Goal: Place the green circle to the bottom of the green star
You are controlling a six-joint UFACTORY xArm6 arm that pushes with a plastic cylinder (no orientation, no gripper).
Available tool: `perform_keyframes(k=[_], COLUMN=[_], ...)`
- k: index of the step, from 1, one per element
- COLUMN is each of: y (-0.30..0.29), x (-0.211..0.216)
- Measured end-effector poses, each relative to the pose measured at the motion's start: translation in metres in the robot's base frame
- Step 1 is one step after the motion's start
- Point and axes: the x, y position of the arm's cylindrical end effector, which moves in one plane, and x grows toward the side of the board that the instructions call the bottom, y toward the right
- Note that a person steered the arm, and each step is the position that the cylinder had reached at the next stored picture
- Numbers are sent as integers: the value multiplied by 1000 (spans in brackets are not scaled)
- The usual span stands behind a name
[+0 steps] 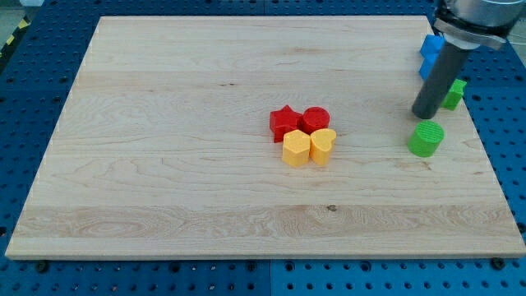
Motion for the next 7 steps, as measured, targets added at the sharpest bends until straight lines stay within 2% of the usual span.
perform_keyframes(k=[2, 3, 4, 7], y=[-50, -54, -44, 2], x=[14, 51, 74, 68])
